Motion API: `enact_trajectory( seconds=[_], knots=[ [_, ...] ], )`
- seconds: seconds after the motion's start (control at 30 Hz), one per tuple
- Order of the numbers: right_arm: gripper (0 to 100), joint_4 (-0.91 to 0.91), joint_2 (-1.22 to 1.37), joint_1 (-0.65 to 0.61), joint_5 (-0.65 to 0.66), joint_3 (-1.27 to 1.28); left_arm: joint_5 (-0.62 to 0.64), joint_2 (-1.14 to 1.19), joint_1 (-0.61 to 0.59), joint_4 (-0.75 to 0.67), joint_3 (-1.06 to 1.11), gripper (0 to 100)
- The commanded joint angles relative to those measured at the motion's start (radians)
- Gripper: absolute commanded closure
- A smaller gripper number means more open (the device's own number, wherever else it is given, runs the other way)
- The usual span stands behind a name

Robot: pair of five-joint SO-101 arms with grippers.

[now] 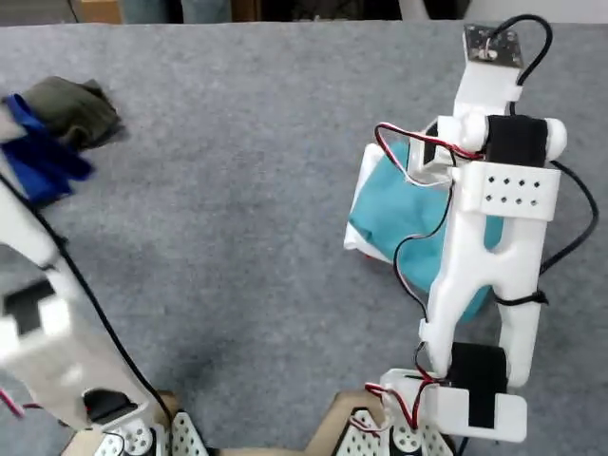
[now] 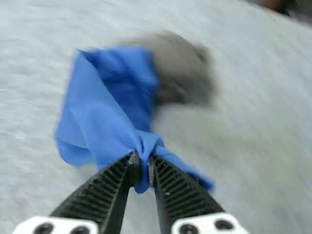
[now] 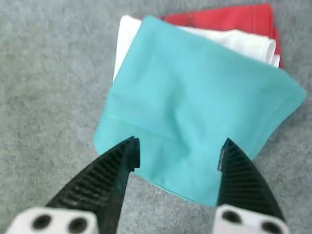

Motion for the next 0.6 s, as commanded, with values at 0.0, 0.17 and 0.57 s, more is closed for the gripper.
enact_trajectory(
  seconds=[0.0, 0.17, 0.57],
  knots=[
    [73.3, 0.002, -0.030, -0.012, -0.002, -0.048, -0.012, -0.457, 0.246, 0.000, 0.510, 97],
    [73.0, -0.005, 0.008, -0.011, -0.005, -0.054, -0.074, -0.845, 0.630, -0.020, 0.908, 97],
    [73.0, 0.002, 0.348, -0.209, -0.044, -0.349, -0.199, -1.237, 0.572, -0.006, 1.038, 69]
  ],
)
